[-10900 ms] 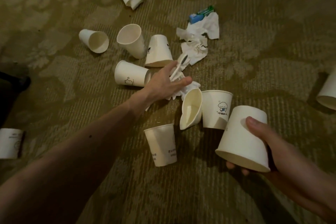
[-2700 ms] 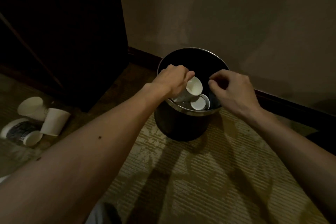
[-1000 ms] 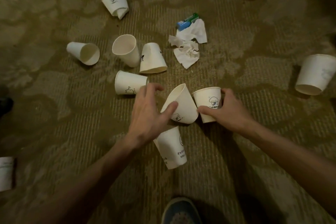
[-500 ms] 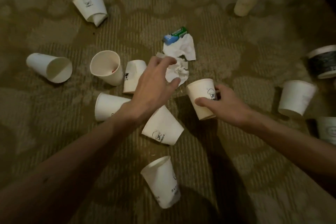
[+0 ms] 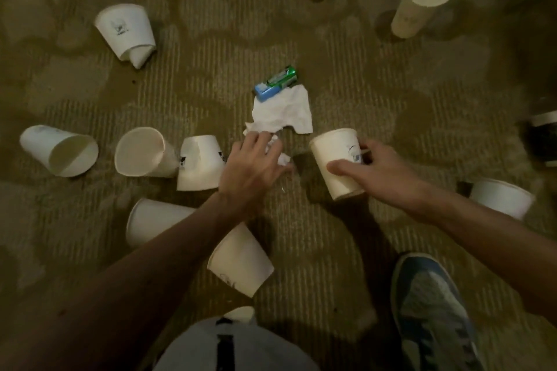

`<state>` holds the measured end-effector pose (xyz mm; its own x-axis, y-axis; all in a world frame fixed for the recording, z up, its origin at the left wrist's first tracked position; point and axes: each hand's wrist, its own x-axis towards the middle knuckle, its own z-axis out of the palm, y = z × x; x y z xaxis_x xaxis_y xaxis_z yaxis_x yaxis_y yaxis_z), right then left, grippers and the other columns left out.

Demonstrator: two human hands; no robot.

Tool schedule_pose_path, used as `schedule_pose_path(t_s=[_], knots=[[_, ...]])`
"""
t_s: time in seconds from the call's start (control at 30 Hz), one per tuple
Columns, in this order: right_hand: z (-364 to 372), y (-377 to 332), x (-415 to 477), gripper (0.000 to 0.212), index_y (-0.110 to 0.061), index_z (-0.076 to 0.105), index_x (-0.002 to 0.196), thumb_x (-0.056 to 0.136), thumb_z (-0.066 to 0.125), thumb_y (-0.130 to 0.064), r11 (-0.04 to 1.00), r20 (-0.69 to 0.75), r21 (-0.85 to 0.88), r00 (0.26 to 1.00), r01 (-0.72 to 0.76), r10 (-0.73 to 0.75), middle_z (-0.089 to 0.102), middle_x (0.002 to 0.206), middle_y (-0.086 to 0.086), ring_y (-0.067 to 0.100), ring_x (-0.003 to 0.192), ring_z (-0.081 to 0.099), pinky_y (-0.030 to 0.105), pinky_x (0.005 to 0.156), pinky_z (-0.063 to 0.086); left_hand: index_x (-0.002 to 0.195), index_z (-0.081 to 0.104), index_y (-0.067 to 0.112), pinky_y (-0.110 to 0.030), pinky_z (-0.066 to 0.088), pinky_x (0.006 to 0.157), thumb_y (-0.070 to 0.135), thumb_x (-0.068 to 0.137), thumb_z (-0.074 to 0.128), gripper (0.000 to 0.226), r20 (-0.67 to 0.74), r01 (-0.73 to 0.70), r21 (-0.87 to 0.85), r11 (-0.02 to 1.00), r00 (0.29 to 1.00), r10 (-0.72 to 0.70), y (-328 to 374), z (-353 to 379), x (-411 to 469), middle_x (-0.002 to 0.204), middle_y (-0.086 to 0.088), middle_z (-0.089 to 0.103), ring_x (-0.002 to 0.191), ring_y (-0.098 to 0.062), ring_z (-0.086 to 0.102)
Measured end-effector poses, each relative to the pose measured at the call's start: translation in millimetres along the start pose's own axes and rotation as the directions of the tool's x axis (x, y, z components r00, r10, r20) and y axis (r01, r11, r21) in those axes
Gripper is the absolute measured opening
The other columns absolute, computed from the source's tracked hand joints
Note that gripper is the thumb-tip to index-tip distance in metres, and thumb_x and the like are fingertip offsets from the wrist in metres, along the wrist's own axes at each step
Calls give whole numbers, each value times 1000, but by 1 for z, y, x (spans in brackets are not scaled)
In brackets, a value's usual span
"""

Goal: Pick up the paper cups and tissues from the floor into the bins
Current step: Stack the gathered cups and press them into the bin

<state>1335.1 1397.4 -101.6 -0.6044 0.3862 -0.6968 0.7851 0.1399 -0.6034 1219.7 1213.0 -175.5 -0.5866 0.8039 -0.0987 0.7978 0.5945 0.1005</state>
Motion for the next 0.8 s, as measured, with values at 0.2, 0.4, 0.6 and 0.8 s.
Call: schedule_pose_path(t_s=[0.2,0.4,0.6,0.8], knots=[[11,7,24,59,-21,49,131,81,71,-44,983,29,167,997,-79,75,63,107,-3,15,91,66,35,73,58,99,64,4,-39,47,66,39,99,54,36,-19,9,-229,973,1000,-13,-2,-4,20,82,-10,63,72,-24,57],[10,10,39,58,-26,42,129,82,69,-45,907,90,388,987,-161,136,59,111,0,22,95,66,40,70,60,110,56,13,-22,45,53,30,101,50,20,-5,240,-490,838,961,-277,0,-20,37,79,-2,63,63,-13,58],[10,26,39,55,-22,41,135,87,64,-39,815,148,556,984,-162,94,62,118,13,34,102,66,36,63,55,150,35,20,-27,39,74,43,99,51,58,56,266,-270,926,964,-260,-4,-8,54,138,-15,43,102,-23,56],[14,26,42,69,-23,42,129,69,62,-51,829,120,546,990,-123,68,63,111,15,35,94,68,39,63,55,122,56,8,-29,36,67,43,97,53,43,-26,215,-199,956,974,-224,-7,-1,60,121,-14,57,89,-23,57]])
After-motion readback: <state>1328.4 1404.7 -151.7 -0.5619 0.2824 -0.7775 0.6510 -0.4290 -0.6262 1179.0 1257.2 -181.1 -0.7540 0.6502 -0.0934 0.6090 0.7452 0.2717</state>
